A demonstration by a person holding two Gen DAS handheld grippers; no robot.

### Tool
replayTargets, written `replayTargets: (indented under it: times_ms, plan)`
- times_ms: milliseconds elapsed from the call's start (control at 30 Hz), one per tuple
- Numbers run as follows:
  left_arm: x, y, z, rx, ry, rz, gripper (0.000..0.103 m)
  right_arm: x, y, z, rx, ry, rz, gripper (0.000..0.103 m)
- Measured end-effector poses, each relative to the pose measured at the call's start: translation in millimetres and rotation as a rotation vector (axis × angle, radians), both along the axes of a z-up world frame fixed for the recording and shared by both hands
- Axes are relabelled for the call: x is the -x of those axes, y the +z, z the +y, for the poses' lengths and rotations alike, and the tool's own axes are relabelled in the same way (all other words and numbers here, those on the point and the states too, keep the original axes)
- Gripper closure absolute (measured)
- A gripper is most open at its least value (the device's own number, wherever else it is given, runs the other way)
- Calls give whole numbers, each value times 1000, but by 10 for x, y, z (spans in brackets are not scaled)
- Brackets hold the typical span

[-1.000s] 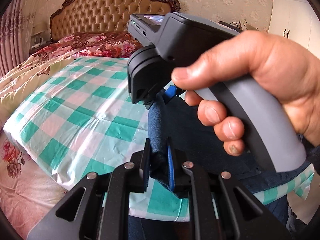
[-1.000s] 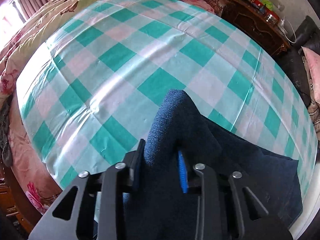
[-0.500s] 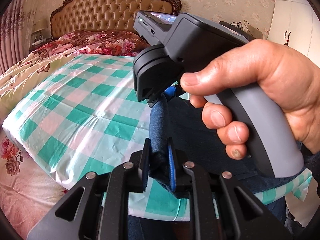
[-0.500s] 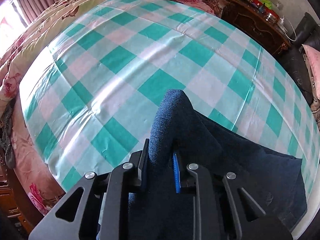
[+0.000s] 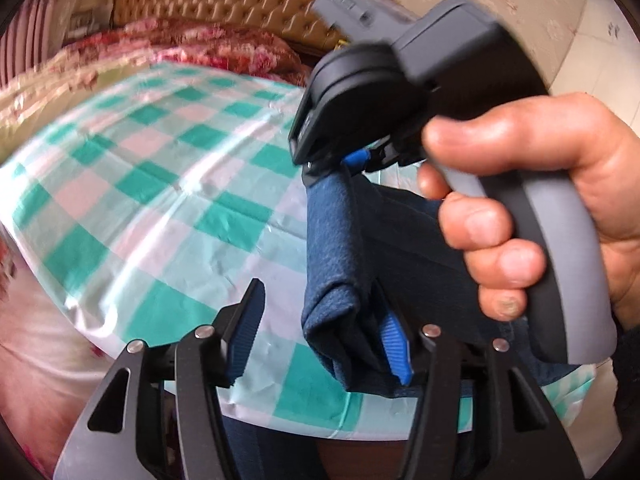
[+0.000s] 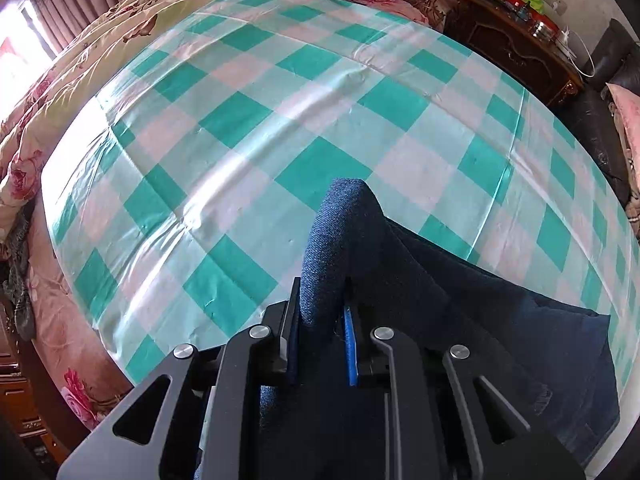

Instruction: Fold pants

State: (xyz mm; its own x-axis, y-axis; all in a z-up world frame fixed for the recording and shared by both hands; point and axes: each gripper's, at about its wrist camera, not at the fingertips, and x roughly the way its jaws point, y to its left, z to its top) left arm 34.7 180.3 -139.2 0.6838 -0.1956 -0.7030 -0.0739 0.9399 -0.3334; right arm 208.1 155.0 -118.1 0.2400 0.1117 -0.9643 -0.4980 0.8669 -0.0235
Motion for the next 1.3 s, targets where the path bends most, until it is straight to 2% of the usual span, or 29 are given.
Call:
replayTargets:
  times_ms: [67,133,167,233,367,400,433,500,600,667,700,733,833,967,1067,1100,1200,1300]
  plan:
    - [-16,-56,6,11,4,15,52,0,0,0,-2,-2,0,86]
    - [-24,-80,-7,11,-4,22,75,2,-10,6,-1,0,0,86]
    - [-26,-86,-19,13,-13,25,81,1,-11,5,-1,-1,1,86]
    - [-17,-83,-54,-2,-20,19,88,4,-26,10,-1,-2,3,86]
    - [-22,-62,-80,-15,-28,6,90,-18,-19,7,-12,-14,18,78]
    - [-20,-55,-82,-14,-29,2,90,-28,-4,2,-17,-18,22,70]
    - [-21,-52,-80,-14,-27,1,90,-32,21,-4,-25,-21,21,54]
    - [-24,-51,-77,-16,-27,-1,90,-30,66,-8,-31,-22,6,42]
    - [-5,-9,-135,-55,-37,-16,90,-22,44,38,-13,-3,20,42]
    - [16,51,-214,-100,-48,-36,90,-21,-11,72,10,3,21,43]
    - [48,90,-254,-118,-53,-45,90,-19,-49,80,23,4,20,53]
    - [61,124,-292,-137,-58,-54,91,-15,-65,67,26,-1,15,70]
    - [105,238,-379,-172,-67,-79,91,-8,28,-64,-30,-25,8,83]
    - [217,605,-578,-206,-95,-182,91,44,482,-398,-162,-46,-38,85]
    - [316,935,-837,-232,-138,-279,91,84,926,-854,-286,-81,-75,86]
    - [347,1034,-945,-237,-155,-307,91,109,1104,-1104,-338,-97,-91,86]
    - [435,1284,-1378,-266,-223,-389,91,157,1393,-1743,-437,-154,-115,87]
    - [495,1411,-1935,-310,-302,-435,91,207,1503,-2370,-497,-219,-135,88]
